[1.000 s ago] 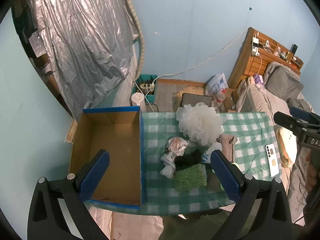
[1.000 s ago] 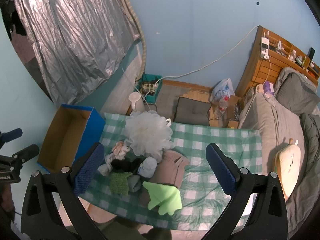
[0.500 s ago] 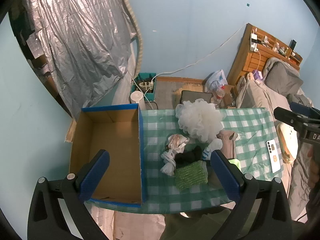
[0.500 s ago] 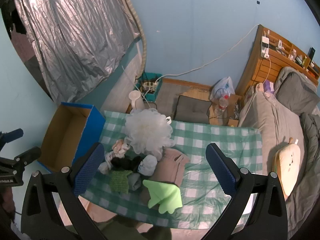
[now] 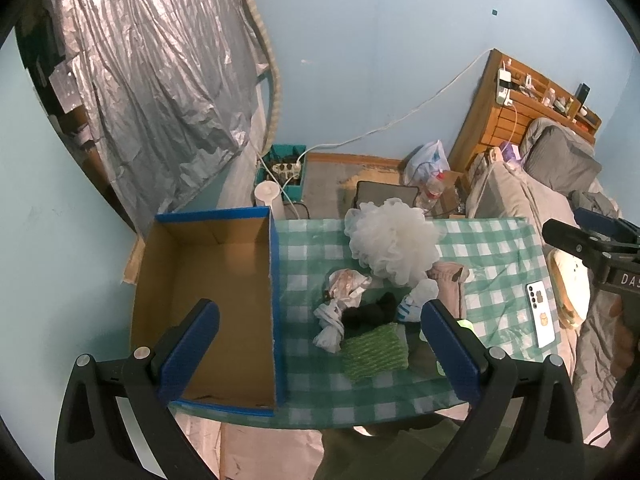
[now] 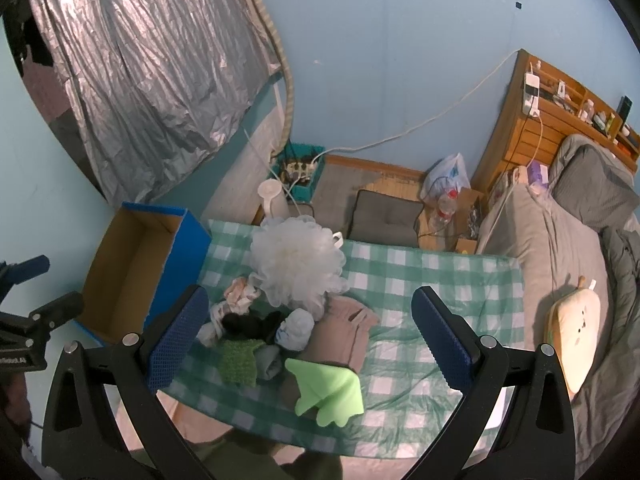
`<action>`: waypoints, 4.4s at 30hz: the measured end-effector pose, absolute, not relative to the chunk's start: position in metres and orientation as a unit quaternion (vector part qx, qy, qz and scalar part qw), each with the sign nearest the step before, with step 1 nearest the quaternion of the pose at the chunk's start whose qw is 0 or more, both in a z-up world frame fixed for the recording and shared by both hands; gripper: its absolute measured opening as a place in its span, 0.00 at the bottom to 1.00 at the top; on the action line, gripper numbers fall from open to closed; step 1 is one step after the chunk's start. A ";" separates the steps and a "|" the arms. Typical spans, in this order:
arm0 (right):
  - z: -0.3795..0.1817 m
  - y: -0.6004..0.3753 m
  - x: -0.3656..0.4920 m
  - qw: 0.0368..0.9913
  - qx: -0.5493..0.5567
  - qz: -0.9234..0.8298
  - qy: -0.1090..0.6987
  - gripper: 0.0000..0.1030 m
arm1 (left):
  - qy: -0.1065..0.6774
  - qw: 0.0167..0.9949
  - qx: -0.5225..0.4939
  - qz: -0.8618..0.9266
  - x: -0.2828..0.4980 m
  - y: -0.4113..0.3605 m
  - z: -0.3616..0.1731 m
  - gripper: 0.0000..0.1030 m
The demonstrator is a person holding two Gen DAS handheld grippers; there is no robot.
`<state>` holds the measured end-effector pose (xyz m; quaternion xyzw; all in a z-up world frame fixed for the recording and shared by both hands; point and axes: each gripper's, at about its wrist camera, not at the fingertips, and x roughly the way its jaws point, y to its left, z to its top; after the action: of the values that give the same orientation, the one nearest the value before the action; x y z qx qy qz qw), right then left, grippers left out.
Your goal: Organize soft objects
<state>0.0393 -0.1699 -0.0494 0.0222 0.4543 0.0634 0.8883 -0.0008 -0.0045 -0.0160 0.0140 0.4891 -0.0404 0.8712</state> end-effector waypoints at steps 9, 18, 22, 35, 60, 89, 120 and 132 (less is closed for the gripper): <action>-0.054 -0.175 0.050 0.882 0.015 0.076 0.465 0.98 | 0.494 0.868 0.028 -0.040 0.009 -0.008 -0.027 0.99; -0.069 -0.173 0.078 0.873 -0.007 0.100 0.478 0.98 | 0.512 0.857 0.030 -0.047 0.031 -0.010 -0.052 0.99; -0.080 -0.171 0.094 0.865 -0.011 0.115 0.489 0.98 | 0.525 0.849 0.028 -0.049 0.043 -0.010 -0.066 0.99; -0.135 -0.167 0.156 0.831 -0.010 0.141 0.539 0.98 | 0.554 0.831 0.023 -0.053 0.079 -0.020 -0.106 0.99; -0.230 -0.121 0.227 0.778 -0.067 0.174 0.600 0.98 | 0.617 0.782 0.030 -0.081 0.126 -0.033 -0.194 0.99; -0.321 -0.120 0.232 0.699 -0.061 0.192 0.686 0.83 | 0.684 0.724 0.030 -0.086 0.140 -0.052 -0.257 0.99; -0.262 -0.156 0.185 0.775 0.017 0.215 0.594 0.51 | 0.731 0.677 0.021 -0.077 0.184 -0.045 -0.320 0.49; -0.243 -0.158 0.172 0.792 0.023 0.217 0.571 0.51 | 0.700 0.710 0.037 -0.065 0.158 -0.037 -0.295 0.23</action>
<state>0.1724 -0.1578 -0.2430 0.0231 0.5707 0.2172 0.7916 0.1583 -0.0371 -0.2948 0.0365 0.7002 -0.0649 0.7100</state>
